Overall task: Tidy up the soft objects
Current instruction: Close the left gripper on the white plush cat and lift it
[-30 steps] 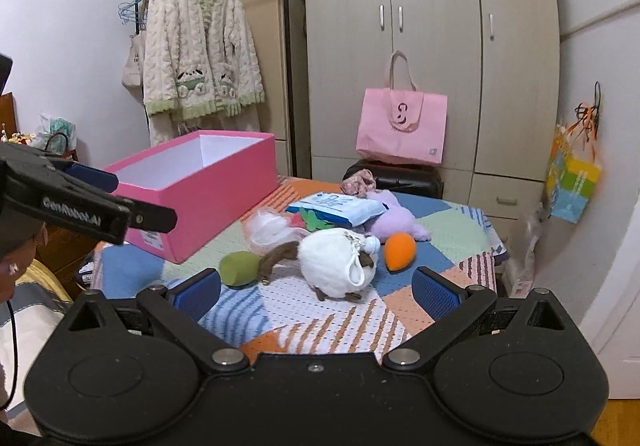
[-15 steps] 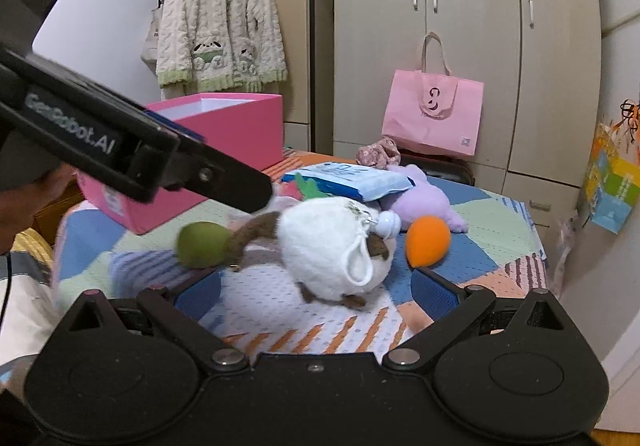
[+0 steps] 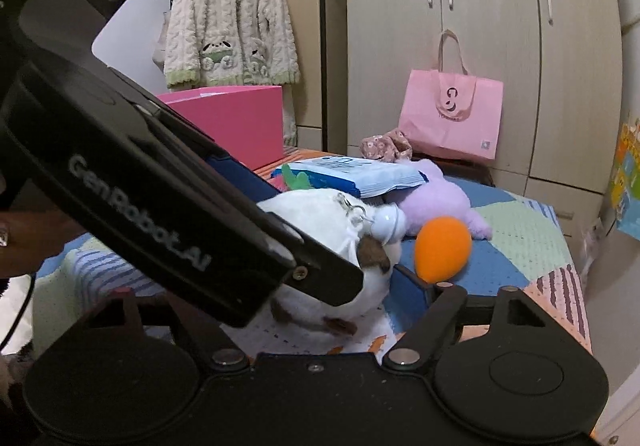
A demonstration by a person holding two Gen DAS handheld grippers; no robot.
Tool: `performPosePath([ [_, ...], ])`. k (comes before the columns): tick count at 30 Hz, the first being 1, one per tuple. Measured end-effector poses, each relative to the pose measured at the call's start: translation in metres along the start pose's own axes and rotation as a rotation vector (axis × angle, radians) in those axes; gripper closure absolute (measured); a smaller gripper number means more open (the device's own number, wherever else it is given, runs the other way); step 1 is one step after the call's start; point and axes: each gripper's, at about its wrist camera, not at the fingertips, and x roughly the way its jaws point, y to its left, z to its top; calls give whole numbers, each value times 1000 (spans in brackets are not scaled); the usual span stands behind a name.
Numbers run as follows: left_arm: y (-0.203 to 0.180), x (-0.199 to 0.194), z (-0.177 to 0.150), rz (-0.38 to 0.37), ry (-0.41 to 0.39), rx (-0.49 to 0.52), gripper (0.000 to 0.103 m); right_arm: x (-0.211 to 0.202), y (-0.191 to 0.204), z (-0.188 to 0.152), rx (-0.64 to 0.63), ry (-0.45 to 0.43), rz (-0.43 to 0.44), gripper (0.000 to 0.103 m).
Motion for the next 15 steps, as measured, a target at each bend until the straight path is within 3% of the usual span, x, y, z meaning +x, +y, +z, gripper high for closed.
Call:
performPosePath([
  [15,-13,-10,4,37,-24,37,38,-3,-8,0,72,-29,-22,35],
])
